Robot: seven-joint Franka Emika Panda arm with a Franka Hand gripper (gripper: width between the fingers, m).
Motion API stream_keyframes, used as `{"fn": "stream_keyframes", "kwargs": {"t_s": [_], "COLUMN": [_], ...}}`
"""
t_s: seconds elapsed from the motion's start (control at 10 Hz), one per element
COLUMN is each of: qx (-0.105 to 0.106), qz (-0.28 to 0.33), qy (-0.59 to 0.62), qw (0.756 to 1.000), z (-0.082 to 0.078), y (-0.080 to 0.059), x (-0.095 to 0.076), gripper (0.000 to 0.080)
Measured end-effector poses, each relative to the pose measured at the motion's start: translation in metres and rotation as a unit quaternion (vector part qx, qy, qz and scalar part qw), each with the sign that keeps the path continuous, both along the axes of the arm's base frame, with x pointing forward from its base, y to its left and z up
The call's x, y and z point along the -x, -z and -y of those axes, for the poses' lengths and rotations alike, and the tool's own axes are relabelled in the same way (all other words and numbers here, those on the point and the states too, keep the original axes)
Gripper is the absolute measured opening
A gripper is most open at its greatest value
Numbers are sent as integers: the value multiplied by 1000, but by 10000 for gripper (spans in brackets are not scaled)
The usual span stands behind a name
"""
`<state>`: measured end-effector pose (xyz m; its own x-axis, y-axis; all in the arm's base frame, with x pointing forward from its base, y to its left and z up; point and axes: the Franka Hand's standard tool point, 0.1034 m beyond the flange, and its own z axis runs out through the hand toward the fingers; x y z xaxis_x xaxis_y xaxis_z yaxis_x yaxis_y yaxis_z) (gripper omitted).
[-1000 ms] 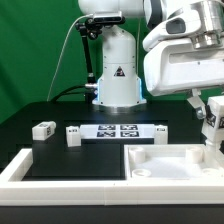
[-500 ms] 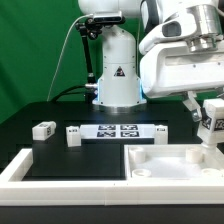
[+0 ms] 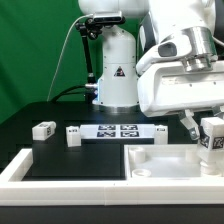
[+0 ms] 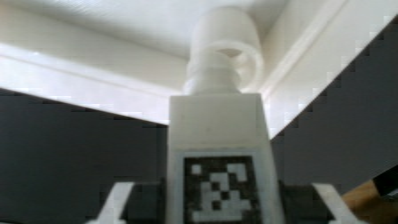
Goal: Assemble one leg
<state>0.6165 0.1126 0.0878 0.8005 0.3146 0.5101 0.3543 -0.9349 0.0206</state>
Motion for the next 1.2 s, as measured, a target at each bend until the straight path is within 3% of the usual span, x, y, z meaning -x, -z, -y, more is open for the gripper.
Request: {"fn": "stream_keyframes", "kwargs": {"t_s": [0.4,0.7,1.2], "qx": [-1,-3,-6], "qz": [6,10,32], "qy": [-1,2,6], "qw": [1000,1000,999], "z": [-3,-2,-2], "y": [2,17,17], "x": [1,4,1], "gripper": [290,290,290]}}
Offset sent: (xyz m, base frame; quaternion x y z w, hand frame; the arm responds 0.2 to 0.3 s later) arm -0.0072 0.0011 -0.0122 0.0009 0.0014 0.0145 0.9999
